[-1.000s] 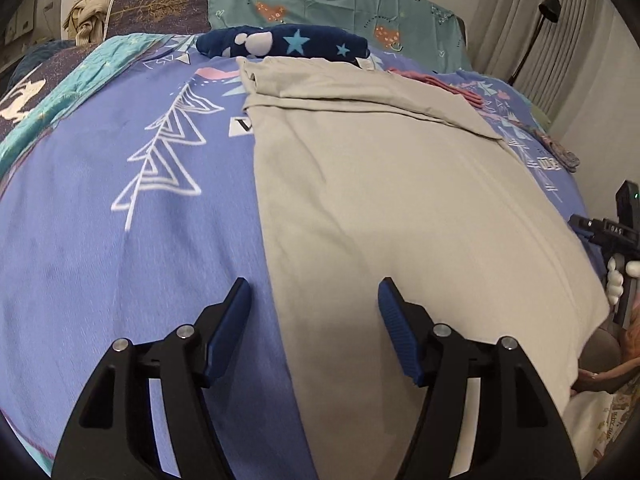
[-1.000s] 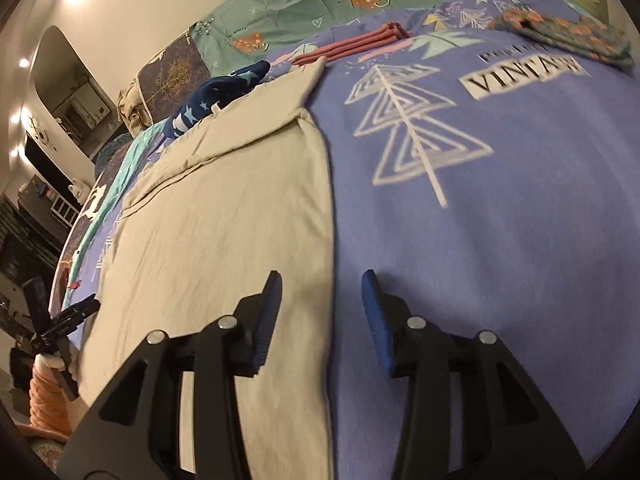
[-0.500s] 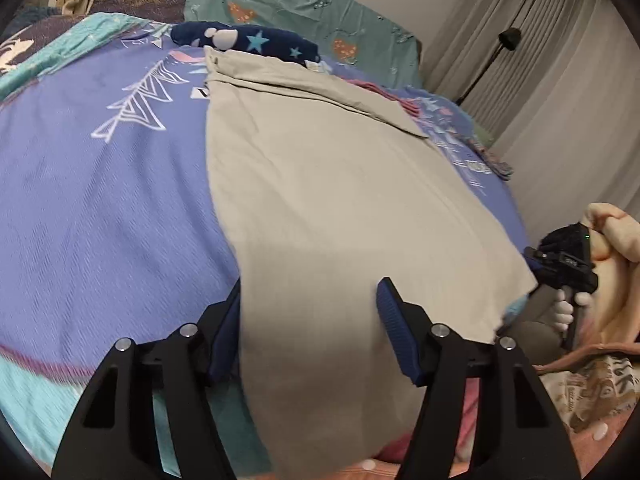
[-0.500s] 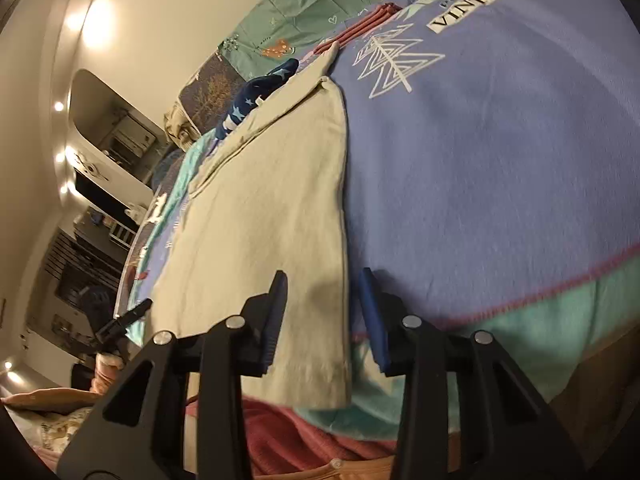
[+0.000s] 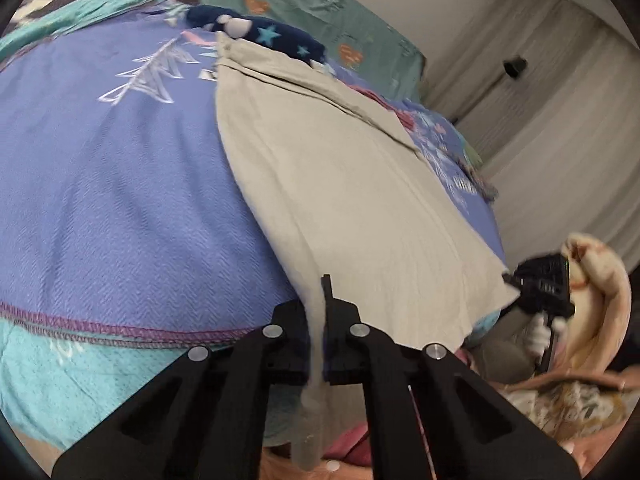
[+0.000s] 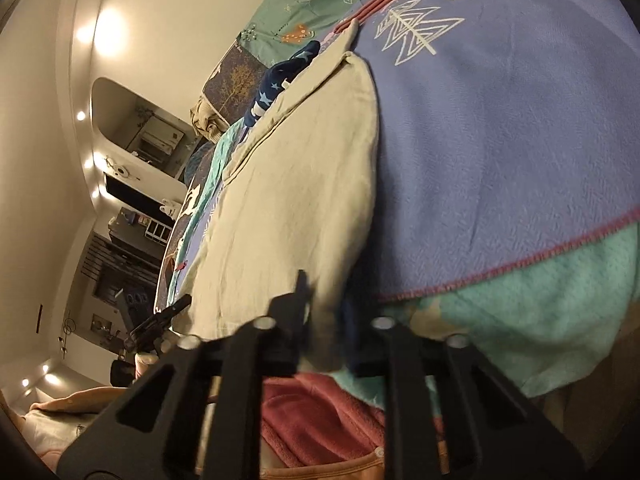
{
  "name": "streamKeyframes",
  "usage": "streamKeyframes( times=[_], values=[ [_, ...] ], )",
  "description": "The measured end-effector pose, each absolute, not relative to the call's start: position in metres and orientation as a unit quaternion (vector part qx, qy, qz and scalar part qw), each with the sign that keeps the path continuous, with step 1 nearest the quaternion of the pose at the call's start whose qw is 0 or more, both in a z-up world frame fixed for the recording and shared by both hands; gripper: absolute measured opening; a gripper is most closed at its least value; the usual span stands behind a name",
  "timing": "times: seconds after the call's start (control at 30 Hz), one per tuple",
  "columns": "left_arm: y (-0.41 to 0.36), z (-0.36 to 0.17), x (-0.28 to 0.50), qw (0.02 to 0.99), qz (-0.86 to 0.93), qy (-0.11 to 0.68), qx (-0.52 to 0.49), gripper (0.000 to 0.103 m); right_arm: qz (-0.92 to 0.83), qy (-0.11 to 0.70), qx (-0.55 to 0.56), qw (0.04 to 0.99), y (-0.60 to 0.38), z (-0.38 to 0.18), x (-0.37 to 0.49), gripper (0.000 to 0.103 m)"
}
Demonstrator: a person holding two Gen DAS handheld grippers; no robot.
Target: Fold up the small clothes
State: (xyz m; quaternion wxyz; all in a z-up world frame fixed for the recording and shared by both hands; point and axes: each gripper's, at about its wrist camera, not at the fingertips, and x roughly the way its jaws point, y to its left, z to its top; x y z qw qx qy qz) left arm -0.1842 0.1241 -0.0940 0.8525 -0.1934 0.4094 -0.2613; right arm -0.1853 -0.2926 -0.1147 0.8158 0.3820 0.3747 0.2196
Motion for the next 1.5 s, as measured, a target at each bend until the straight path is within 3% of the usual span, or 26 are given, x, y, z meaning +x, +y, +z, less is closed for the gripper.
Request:
streamKeyframes(
  times=[0.27,0.5,0.73,0.93,1.5],
  values=[
    [0.122,-0.007,-0.196,0.895,-0.297,0.264,-0.204,0.003,0.27,0.256,0.361,0.855,-0.285,-0.031,-0.183,0.007],
    [0.139,0.039,-0.248,0.903,-0.31,0.199,-0.221,0.004,0.27,0.174,0.341,0.884,-0.304,0.019,-0.244,0.007],
    [0.127,0.025,-0.234,0.894,-0.312,0.235,-0.221,0.004,0.227,0.204,0.327,0.894,-0.305,0.01,-0.242,0.008],
    [0.119,0.016,-0.183,0.886,-0.299,0.269,-0.232,0.004,0.212,0.221,0.358,0.882,-0.307,-0.005,-0.184,0.008],
    [0.088,0.033,-0.027,0.933,-0.208,0.263,-0.132,0.005,0.156,0.212,0.294,0.919,-0.292,0.011,-0.005,0.008]
  ],
)
